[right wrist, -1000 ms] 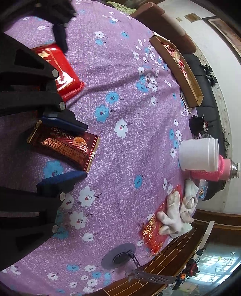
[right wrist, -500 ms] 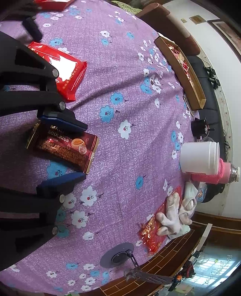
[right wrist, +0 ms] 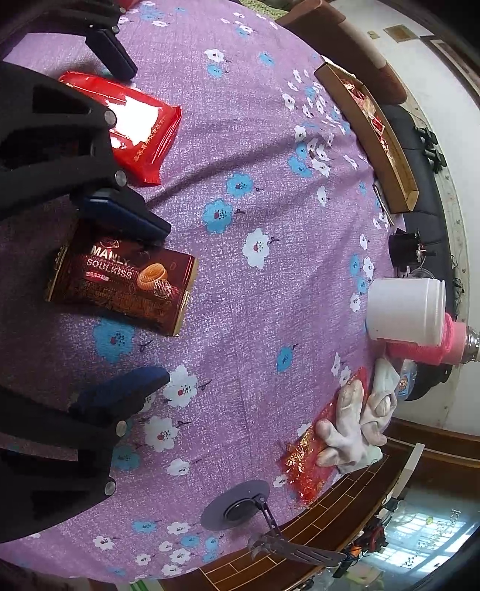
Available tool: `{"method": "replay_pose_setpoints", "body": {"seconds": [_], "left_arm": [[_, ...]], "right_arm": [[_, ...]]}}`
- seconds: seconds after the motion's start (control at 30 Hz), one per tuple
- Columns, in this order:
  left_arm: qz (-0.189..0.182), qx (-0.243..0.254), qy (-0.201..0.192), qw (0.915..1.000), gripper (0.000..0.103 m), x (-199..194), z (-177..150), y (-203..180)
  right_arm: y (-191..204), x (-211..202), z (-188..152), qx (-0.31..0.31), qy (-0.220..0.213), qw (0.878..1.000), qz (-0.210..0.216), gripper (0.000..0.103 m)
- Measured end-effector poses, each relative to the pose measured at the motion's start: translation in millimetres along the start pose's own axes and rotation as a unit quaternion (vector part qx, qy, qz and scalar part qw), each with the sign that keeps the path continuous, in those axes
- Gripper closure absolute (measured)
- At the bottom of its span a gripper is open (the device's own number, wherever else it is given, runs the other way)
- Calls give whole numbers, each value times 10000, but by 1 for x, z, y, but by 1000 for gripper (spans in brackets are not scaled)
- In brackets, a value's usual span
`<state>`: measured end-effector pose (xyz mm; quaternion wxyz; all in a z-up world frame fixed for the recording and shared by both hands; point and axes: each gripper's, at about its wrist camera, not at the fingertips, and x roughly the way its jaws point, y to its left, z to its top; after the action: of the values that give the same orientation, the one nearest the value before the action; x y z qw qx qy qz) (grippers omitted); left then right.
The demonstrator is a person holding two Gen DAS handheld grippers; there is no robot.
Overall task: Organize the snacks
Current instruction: 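Grasp the red box-shaped packet with the left gripper while right grasps the brown chocolate packet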
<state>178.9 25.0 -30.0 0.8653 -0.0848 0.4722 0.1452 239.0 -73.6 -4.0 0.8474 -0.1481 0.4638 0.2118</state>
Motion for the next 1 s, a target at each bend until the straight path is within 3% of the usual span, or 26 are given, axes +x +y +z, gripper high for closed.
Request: {"method": "replay_pose_setpoints", "body": {"seconds": [0.03, 0.13, 0.43, 0.73, 1.0], "left_arm": [[-7, -2, -32, 10000, 46, -1, 1, 0], [-14, 35, -98, 9999, 57, -4, 2, -4], [72, 12, -122, 9999, 58, -11, -6, -2], [292, -226, 41, 9993, 58, -39, -49, 22], [257, -337, 71, 9991, 58, -74, -100, 35]], "right_arm": [[1, 0, 0, -20, -14, 10000, 17, 35], [6, -3, -1, -126, -65, 9999, 78, 47], [8, -6, -3, -159, -100, 9996, 214, 56], [-4, -17, -15, 26, 89, 9985, 540, 67], [-20, -49, -65, 52, 364, 9896, 1391, 68]]}}
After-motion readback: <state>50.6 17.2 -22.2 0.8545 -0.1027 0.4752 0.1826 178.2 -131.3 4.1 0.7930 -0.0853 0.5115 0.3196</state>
